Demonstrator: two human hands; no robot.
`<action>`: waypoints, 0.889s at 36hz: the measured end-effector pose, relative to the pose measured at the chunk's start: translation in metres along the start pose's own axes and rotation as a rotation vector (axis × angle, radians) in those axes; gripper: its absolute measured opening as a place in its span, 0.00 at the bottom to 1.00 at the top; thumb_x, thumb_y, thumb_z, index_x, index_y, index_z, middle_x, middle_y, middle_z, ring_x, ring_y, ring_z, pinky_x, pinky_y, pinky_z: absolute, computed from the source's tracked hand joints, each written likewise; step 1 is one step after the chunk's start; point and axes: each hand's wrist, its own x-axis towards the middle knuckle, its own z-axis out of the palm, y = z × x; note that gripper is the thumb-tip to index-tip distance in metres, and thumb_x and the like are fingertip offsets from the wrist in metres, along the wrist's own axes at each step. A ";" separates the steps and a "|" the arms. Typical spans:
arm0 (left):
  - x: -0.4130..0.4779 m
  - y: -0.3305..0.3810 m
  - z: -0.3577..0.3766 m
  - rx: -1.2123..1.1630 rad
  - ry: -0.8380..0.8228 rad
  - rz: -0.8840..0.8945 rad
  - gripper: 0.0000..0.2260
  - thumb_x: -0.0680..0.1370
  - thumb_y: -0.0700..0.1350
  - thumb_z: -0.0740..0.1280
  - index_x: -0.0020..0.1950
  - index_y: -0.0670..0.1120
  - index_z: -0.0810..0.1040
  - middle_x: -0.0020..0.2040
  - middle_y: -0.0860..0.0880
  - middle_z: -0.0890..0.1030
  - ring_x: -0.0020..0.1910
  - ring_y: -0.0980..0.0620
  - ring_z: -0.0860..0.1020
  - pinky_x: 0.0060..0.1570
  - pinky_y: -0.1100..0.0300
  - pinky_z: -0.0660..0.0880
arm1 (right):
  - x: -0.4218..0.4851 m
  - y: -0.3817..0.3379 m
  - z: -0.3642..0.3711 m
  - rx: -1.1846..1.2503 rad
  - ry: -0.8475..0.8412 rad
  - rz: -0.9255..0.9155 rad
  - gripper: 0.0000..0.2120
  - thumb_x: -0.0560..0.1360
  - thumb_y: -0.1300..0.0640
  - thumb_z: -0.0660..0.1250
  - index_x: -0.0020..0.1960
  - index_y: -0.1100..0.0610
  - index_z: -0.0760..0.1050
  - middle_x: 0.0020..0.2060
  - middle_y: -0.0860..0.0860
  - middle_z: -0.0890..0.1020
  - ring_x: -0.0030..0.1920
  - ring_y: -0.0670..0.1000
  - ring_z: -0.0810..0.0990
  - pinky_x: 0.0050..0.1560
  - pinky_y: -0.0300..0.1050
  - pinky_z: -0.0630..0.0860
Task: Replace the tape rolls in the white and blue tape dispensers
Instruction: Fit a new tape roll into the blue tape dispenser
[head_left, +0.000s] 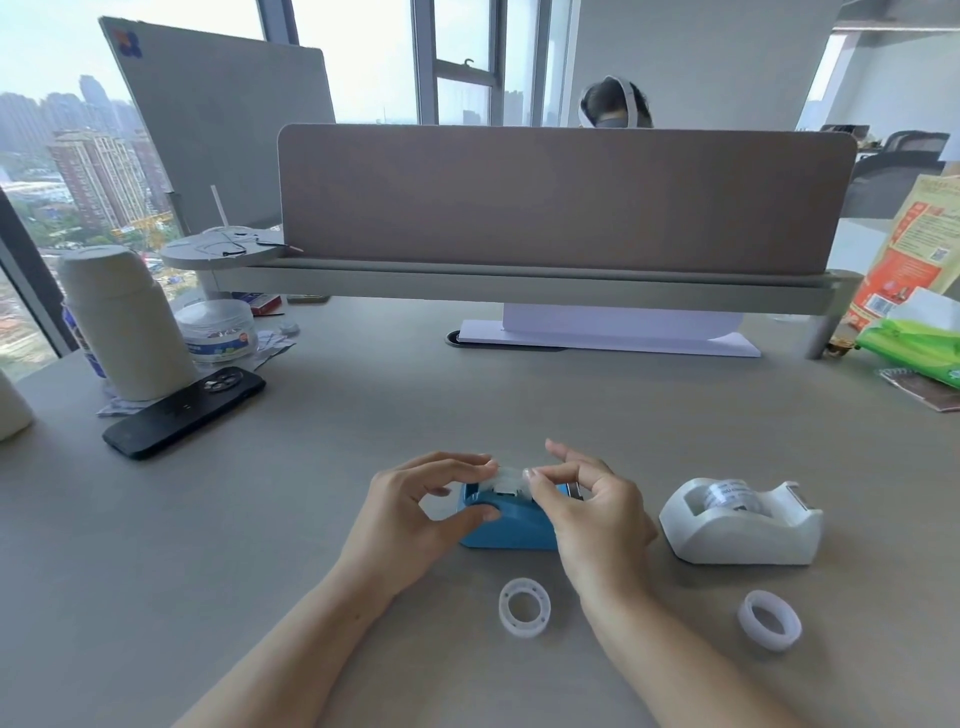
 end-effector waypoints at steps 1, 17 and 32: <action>0.000 0.000 0.000 0.002 0.000 0.001 0.15 0.69 0.47 0.79 0.55 0.56 0.86 0.55 0.64 0.84 0.56 0.65 0.81 0.50 0.68 0.77 | 0.000 0.001 0.001 -0.004 0.003 -0.002 0.05 0.69 0.50 0.75 0.38 0.41 0.81 0.45 0.27 0.79 0.58 0.42 0.79 0.65 0.53 0.66; -0.001 0.002 -0.002 0.016 -0.026 0.003 0.16 0.71 0.46 0.78 0.57 0.59 0.84 0.56 0.66 0.83 0.57 0.67 0.80 0.51 0.66 0.78 | 0.012 0.011 -0.004 0.384 -0.086 0.180 0.07 0.74 0.56 0.73 0.36 0.52 0.83 0.52 0.39 0.85 0.54 0.39 0.80 0.52 0.36 0.70; -0.001 0.002 -0.002 0.032 -0.027 0.002 0.16 0.70 0.47 0.78 0.56 0.61 0.84 0.55 0.71 0.82 0.56 0.69 0.79 0.50 0.70 0.76 | 0.026 0.020 -0.034 0.330 0.035 0.166 0.02 0.74 0.59 0.74 0.44 0.57 0.84 0.39 0.46 0.85 0.36 0.34 0.80 0.33 0.21 0.71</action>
